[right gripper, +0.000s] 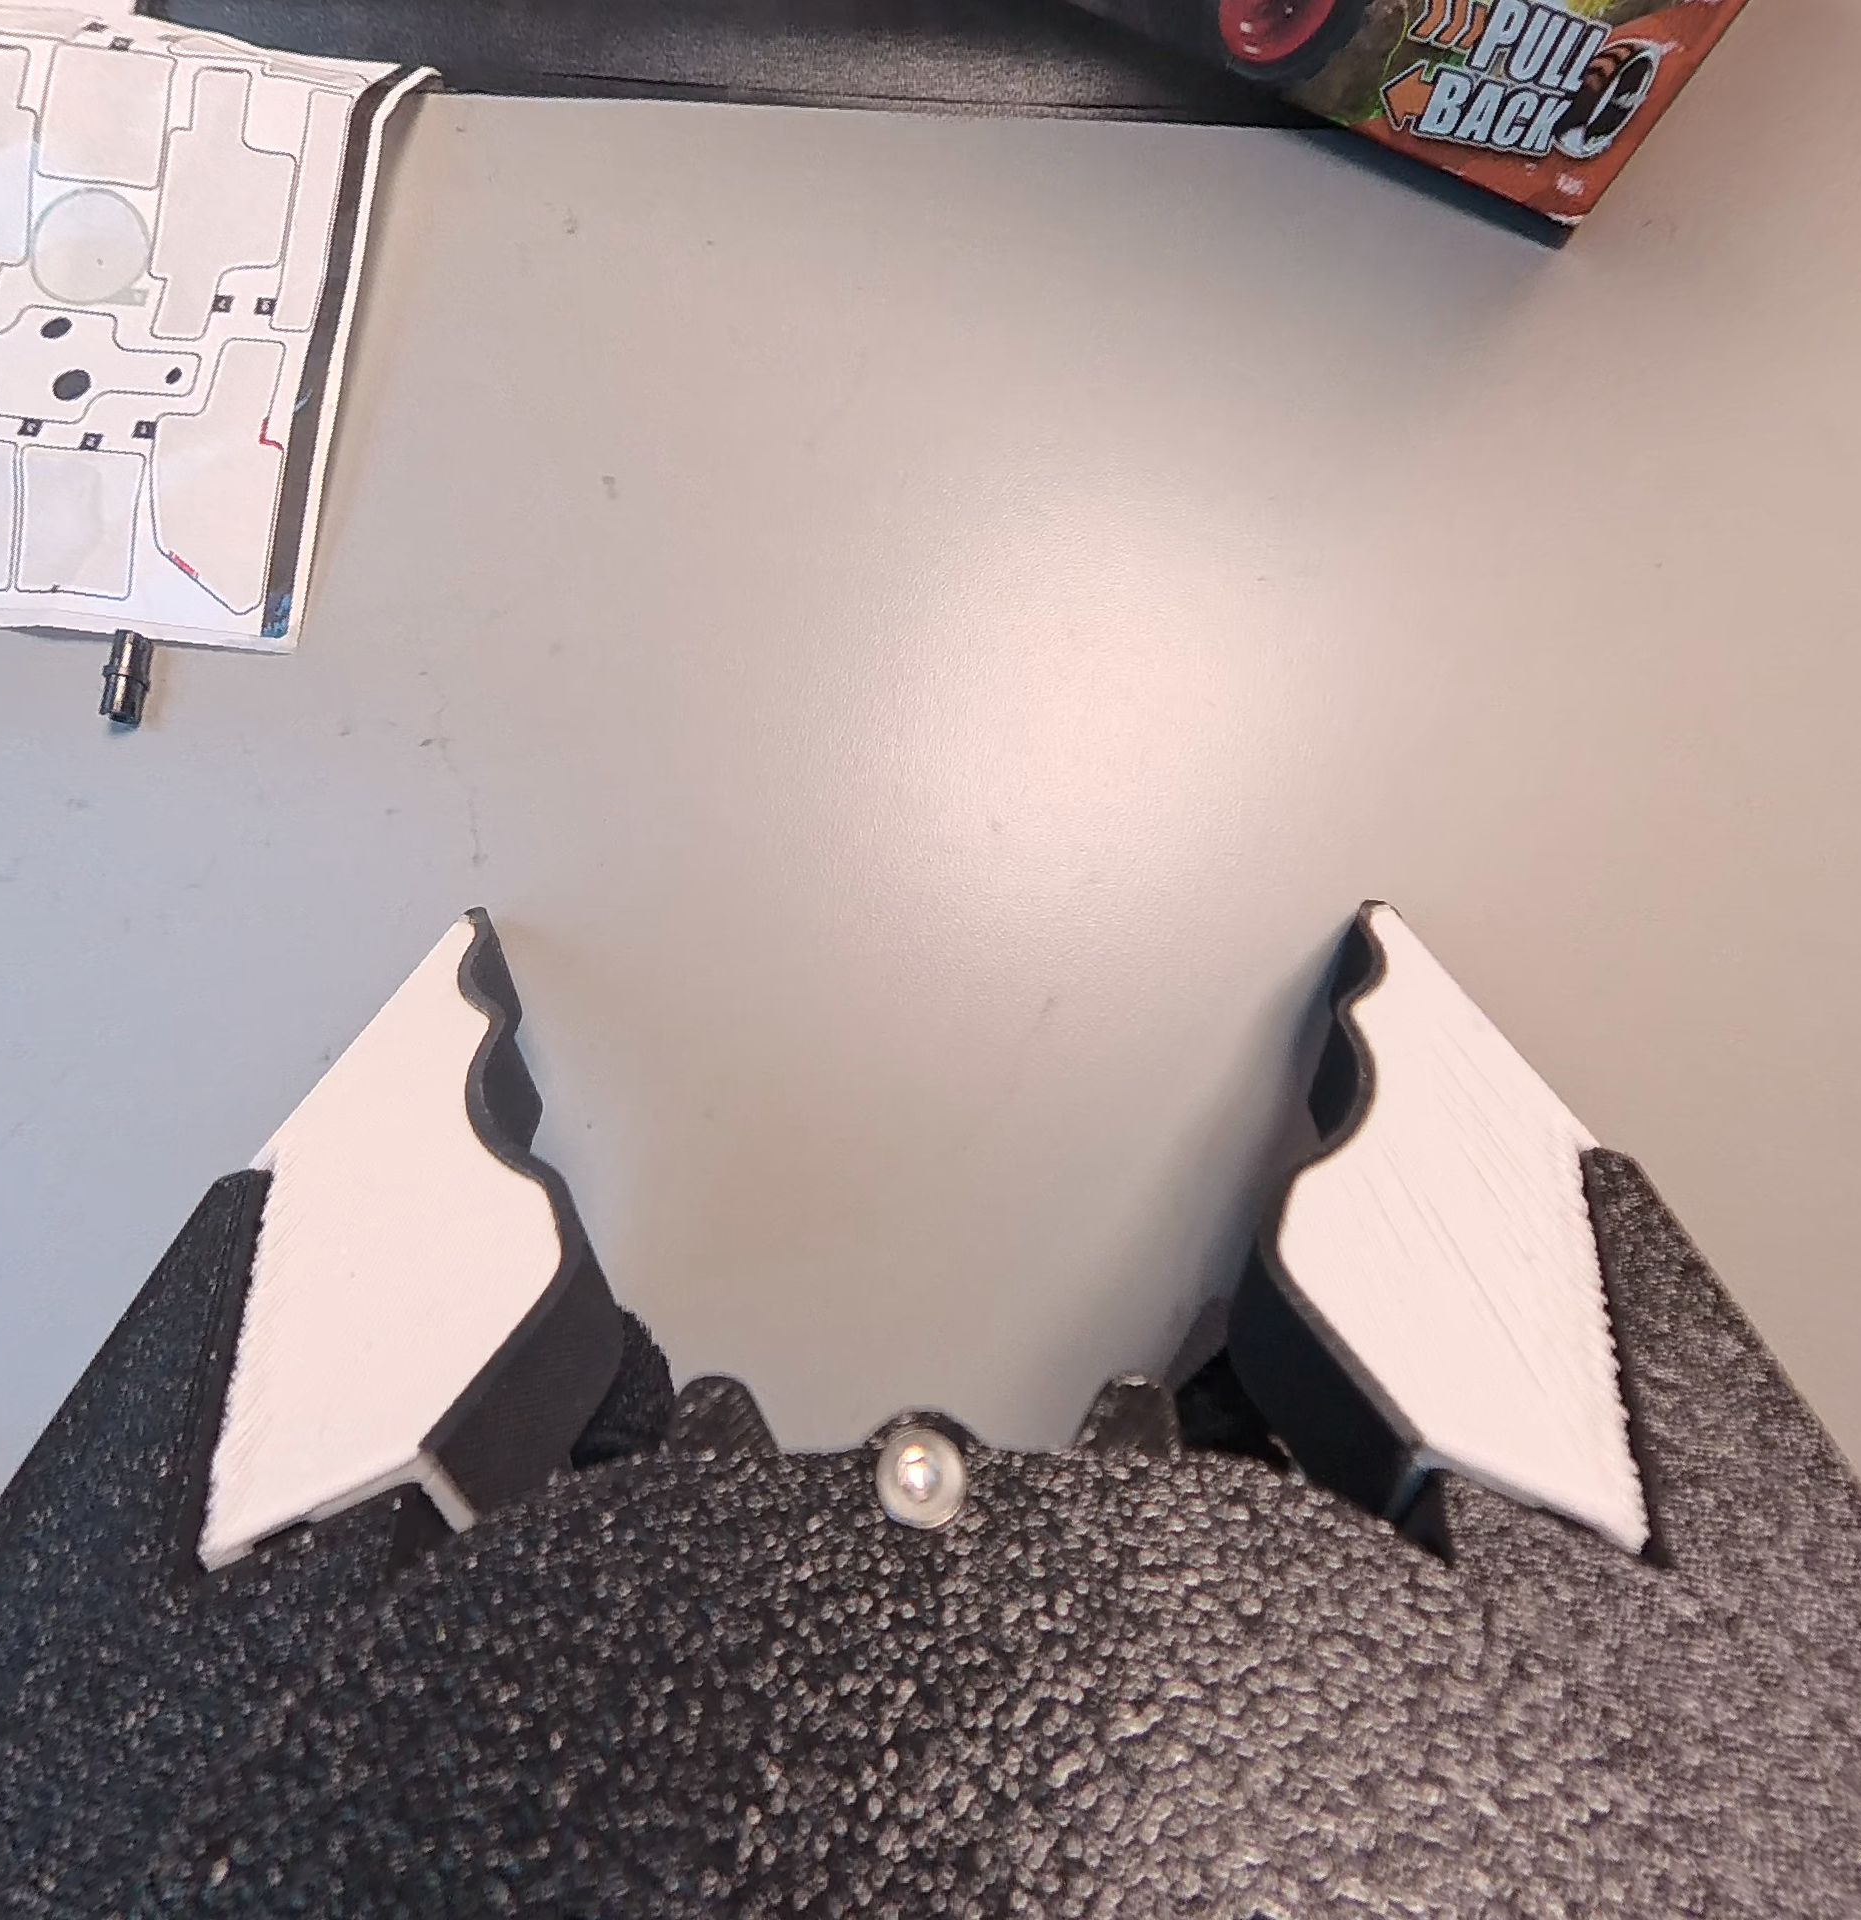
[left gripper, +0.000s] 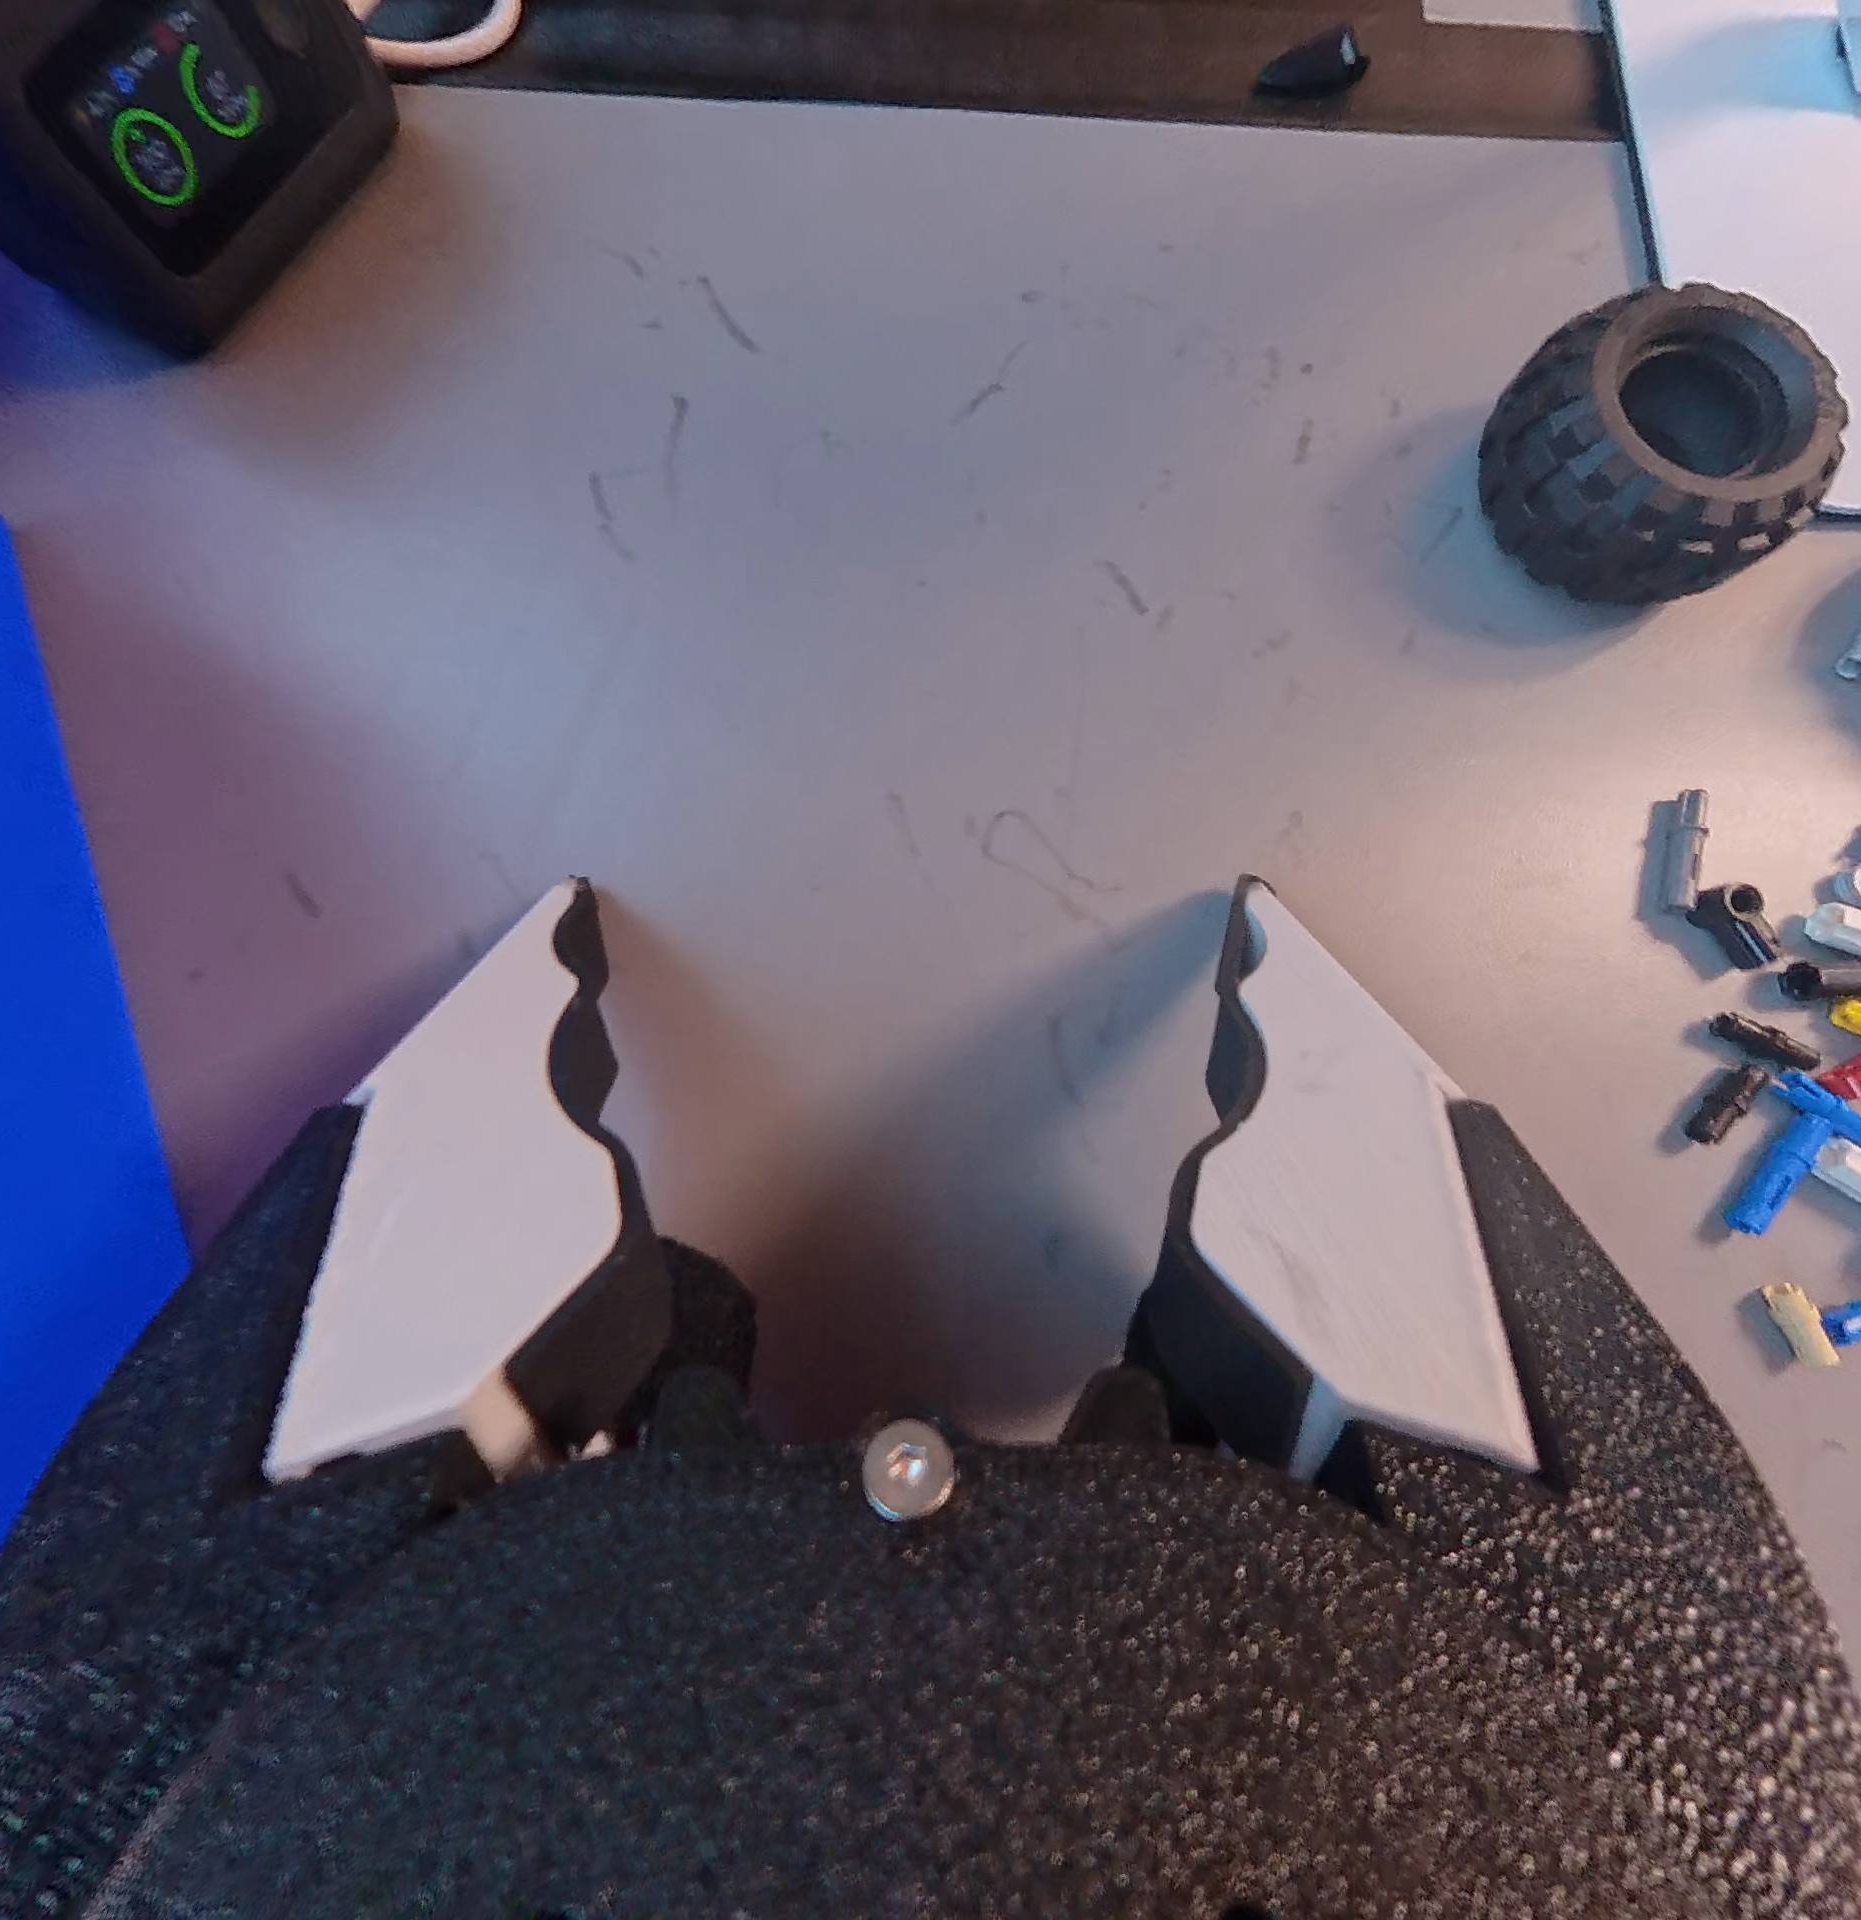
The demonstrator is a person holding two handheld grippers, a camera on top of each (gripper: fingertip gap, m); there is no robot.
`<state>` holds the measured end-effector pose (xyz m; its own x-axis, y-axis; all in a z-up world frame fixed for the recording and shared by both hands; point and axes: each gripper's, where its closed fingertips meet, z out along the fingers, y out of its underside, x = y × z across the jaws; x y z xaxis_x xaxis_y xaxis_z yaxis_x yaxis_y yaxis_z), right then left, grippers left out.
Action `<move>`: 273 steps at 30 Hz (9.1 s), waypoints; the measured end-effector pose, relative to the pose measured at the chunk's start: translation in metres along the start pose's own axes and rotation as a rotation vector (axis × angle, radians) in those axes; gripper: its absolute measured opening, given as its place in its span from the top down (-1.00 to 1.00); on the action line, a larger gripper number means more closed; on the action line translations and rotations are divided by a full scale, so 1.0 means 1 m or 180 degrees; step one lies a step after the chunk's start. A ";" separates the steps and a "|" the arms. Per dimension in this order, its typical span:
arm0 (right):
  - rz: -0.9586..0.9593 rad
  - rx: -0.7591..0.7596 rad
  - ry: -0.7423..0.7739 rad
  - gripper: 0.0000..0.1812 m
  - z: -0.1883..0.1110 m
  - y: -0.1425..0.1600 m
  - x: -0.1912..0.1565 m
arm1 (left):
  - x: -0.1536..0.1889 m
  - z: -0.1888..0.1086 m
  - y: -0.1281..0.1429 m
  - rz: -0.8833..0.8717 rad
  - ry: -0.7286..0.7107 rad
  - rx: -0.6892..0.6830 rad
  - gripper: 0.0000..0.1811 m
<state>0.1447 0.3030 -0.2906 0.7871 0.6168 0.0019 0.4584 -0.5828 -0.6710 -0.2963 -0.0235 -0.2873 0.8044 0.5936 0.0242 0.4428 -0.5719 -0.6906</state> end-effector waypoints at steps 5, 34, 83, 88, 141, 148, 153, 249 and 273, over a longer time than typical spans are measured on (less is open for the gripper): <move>-0.0019 0.0002 -0.0031 -0.67 0.000 0.000 -0.001 | 0.003 0.000 0.000 0.0154 0.0124 0.0015 -0.33; -0.2096 0.3152 -0.0992 1.00 -0.233 -0.088 -0.104 | 0.110 -0.253 -0.114 0.1168 0.1541 0.3394 0.18; -0.3514 0.2859 -0.2787 0.46 -0.319 0.205 -0.372 | 0.266 -0.341 0.171 -0.0044 0.5402 0.0497 1.00; -0.3330 0.2792 -0.3181 0.29 -0.330 0.219 -0.376 | 0.270 -0.347 0.177 -0.0042 0.5441 0.0528 1.00; -0.3146 0.2949 -0.3448 0.85 -0.349 0.123 -0.289 | 0.249 -0.364 0.120 0.1510 0.4388 0.2252 0.49; -0.3291 0.2909 -0.3781 0.85 -0.365 0.139 -0.313 | 0.257 -0.372 0.142 0.2207 0.4137 0.2473 0.81; -0.2982 0.2755 -0.3489 0.73 -0.348 0.127 -0.312 | 0.250 -0.360 0.133 0.1913 0.3827 0.2531 0.82; -0.3098 0.3320 -0.3087 0.49 -0.373 0.114 -0.380 | 0.171 -0.386 0.100 -0.1117 0.5794 0.2294 0.73; -0.3419 0.3523 -0.2773 0.89 -0.340 0.102 -0.365 | 0.193 -0.362 0.100 -0.0710 0.5184 0.1833 0.73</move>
<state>0.0443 -0.1617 -0.1075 -0.2408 0.7415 0.6262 -0.1811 0.5995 -0.7796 0.0467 -0.1706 -0.0901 0.4550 -0.7094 0.5383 0.6967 -0.0929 -0.7114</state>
